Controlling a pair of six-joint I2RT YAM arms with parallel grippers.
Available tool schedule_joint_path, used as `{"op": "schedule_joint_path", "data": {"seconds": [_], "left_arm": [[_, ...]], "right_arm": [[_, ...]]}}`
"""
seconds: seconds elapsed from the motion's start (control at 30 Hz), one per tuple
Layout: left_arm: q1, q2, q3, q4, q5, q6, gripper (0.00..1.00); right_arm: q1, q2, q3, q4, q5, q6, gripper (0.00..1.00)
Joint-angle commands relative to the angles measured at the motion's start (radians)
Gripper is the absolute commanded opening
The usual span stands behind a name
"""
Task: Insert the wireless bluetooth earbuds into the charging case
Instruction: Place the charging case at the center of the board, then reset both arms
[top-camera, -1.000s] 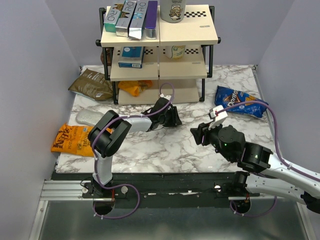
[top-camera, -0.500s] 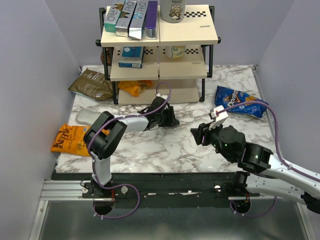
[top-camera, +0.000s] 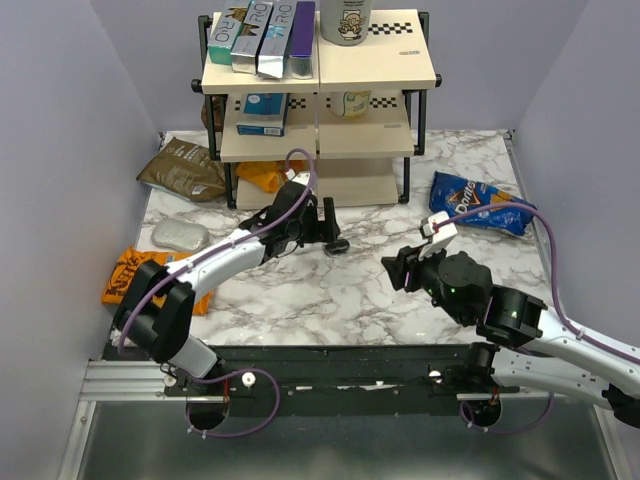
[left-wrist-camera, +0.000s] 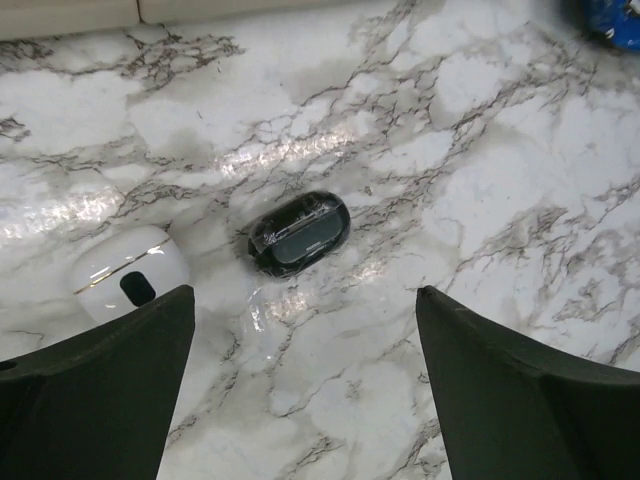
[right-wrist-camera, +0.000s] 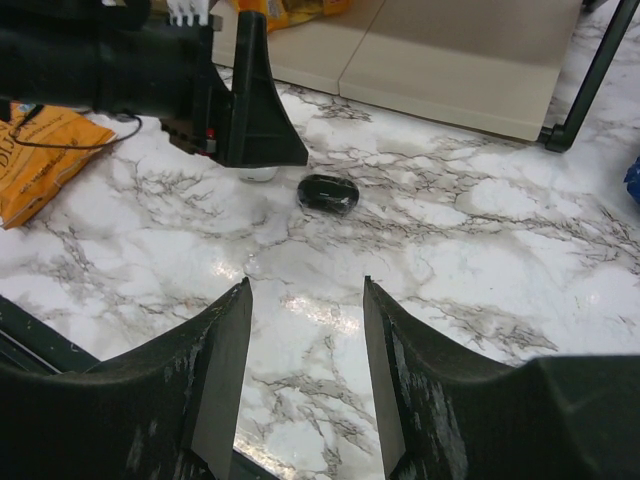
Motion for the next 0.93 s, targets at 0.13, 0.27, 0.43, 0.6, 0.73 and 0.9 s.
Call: {"op": "schedule_joint_path", "data": {"seconds": [0.13,0.27,0.43,0.6,0.73,0.9], "left_arm": [[-0.004,-0.382,-0.155,-0.080,-0.360,0.006,0.99],[0.002,-0.566,-0.273,-0.095,-0.573,-0.105,0.99],[0.006,-0.650,-0.233,-0.213,-0.555,-0.132,0.99],[0.005,-0.673,-0.202,-0.241,-0.471,-0.118,0.99],[0.005,-0.690,-0.224,-0.216,-0.437,-0.084,0.99],[0.005,-0.704,-0.222,-0.241,-0.466,-0.083,0.99]], "right_arm": [[0.000,-0.026,-0.003,0.004,0.036,-0.040,0.58],[0.000,-0.025,-0.013,0.001,0.069,-0.088,0.60],[-0.002,-0.014,-0.031,0.009,0.077,-0.109,0.62],[-0.002,0.006,-0.019,0.023,0.070,-0.063,0.64],[0.000,-0.014,-0.036,0.093,0.048,-0.086,0.66],[-0.002,-0.035,-0.060,0.150,0.027,-0.145,0.69]]}}
